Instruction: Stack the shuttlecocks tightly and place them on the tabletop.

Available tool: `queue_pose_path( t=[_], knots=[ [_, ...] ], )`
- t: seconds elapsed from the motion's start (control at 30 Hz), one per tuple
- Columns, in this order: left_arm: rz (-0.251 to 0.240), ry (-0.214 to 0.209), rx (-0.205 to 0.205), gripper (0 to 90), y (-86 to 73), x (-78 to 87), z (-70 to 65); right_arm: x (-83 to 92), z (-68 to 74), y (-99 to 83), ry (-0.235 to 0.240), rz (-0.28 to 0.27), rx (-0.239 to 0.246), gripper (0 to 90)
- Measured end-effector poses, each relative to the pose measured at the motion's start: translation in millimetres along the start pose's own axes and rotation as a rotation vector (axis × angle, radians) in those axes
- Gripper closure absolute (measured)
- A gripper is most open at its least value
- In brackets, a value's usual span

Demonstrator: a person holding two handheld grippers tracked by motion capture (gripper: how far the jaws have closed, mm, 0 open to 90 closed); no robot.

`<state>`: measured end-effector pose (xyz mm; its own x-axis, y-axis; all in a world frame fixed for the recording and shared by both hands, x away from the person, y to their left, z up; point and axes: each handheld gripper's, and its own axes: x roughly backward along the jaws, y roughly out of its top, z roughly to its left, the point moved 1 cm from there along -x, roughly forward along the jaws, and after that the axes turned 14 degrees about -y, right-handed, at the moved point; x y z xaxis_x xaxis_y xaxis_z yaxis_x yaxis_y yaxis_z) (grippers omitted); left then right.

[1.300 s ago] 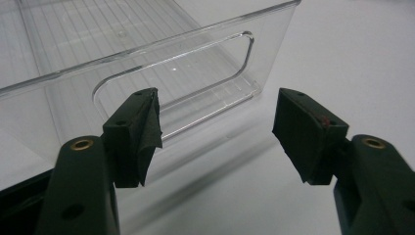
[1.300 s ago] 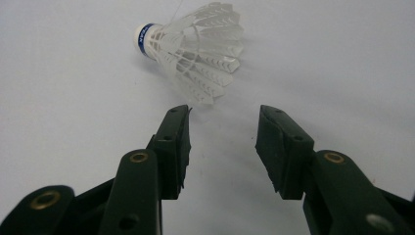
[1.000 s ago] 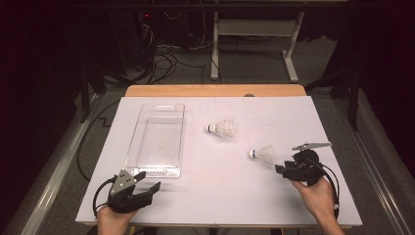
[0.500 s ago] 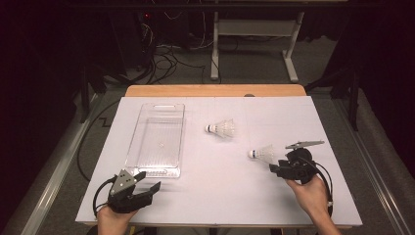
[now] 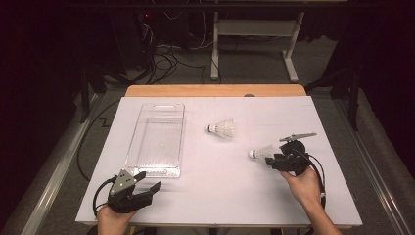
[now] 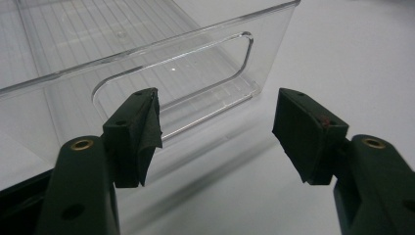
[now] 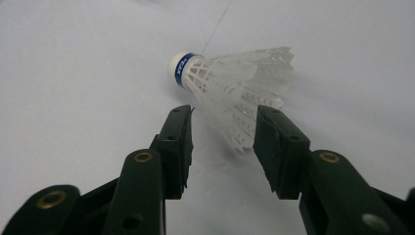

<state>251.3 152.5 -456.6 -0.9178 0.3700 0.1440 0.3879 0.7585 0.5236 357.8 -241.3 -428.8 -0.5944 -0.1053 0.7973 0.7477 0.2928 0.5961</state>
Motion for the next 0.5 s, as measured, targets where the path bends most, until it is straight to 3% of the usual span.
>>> queue_pose_path(
  t=[0.5],
  knots=[
    [0.001,0.001,-0.006,35.5,-0.3,-0.3,0.4,-7.2,-4.2,4.8,0.011,0.017,-0.018,67.8]
  ],
)
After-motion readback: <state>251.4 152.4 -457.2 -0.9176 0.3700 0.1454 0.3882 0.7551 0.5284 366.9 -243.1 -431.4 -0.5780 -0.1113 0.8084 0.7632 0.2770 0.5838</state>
